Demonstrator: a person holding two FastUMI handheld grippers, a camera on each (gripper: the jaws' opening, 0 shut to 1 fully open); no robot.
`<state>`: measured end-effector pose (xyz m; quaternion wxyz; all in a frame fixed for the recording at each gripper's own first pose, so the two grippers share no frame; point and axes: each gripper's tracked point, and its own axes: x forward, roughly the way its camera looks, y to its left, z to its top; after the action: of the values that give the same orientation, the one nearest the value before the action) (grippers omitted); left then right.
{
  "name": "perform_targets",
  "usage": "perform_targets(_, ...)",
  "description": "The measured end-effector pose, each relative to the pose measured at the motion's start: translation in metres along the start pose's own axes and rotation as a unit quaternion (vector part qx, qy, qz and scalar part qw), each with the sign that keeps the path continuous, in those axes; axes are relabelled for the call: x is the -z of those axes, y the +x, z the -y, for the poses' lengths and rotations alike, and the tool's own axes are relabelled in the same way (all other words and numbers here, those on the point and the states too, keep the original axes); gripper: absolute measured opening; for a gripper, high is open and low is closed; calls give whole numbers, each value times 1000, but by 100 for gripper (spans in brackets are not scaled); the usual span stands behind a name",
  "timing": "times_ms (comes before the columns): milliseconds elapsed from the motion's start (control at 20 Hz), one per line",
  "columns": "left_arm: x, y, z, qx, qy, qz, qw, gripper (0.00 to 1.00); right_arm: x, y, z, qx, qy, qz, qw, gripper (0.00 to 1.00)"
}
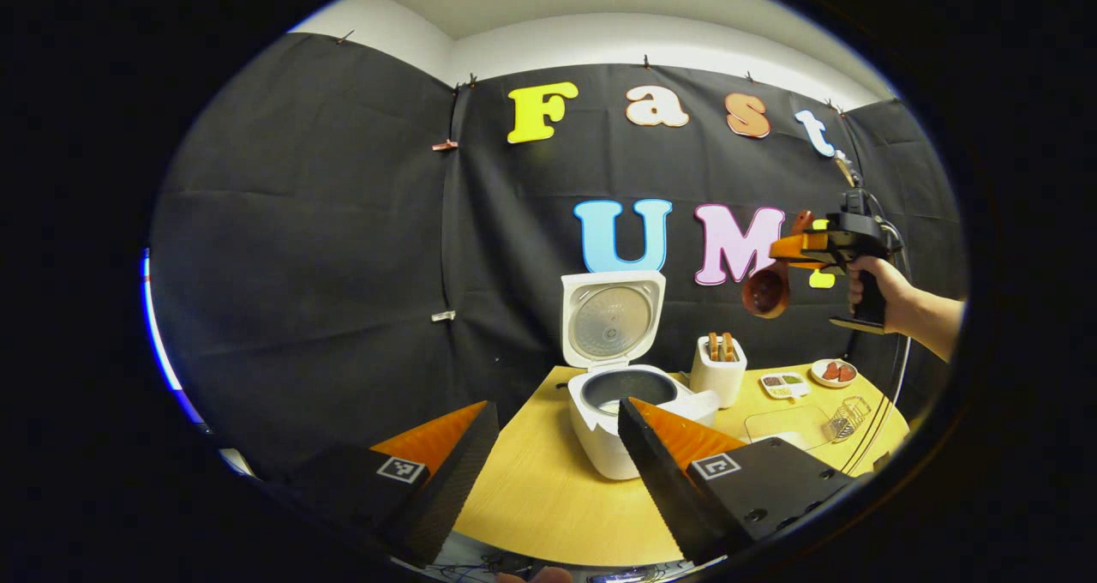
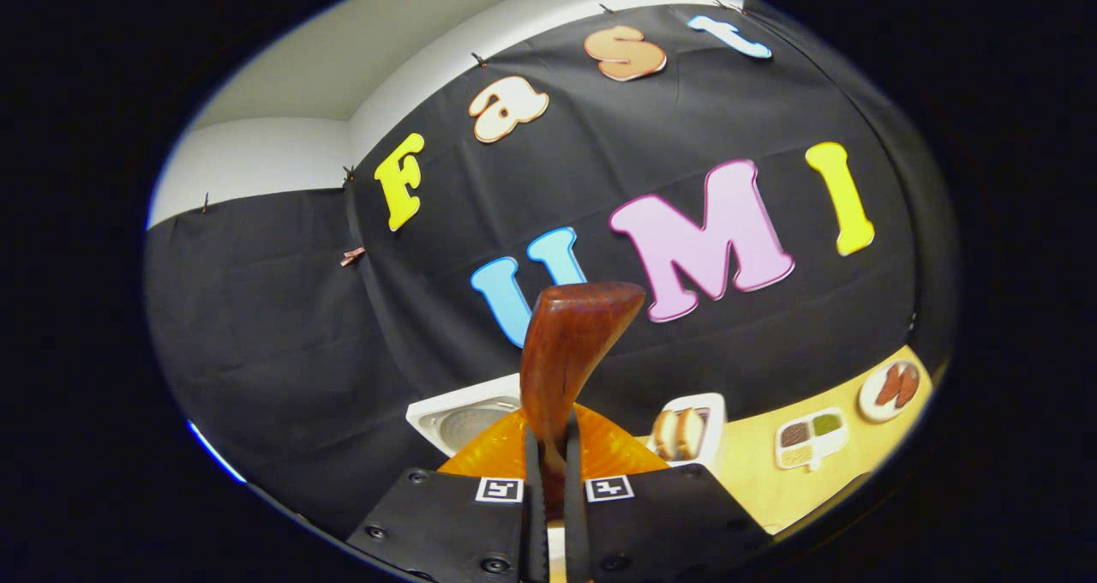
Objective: Close the left gripper, press the button to open the rice cooker; take a wooden spoon from the chopstick holder with the right hand, scoop a spoonful of rice and pour it into the rice cooker, then put the wooden spoon back into the chopstick holder.
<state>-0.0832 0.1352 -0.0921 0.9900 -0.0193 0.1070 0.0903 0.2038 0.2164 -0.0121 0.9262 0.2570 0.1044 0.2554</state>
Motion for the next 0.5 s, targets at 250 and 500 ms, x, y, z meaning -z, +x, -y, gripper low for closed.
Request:
perform_targets(250,-12,11,39,27,4,6,1000,97,-12,-83,88,50,-52,6,997,12)
perform_targets(500,-25,18,71,40,14,11,999,96,11,-129,178,118,-86,-22,989,12)
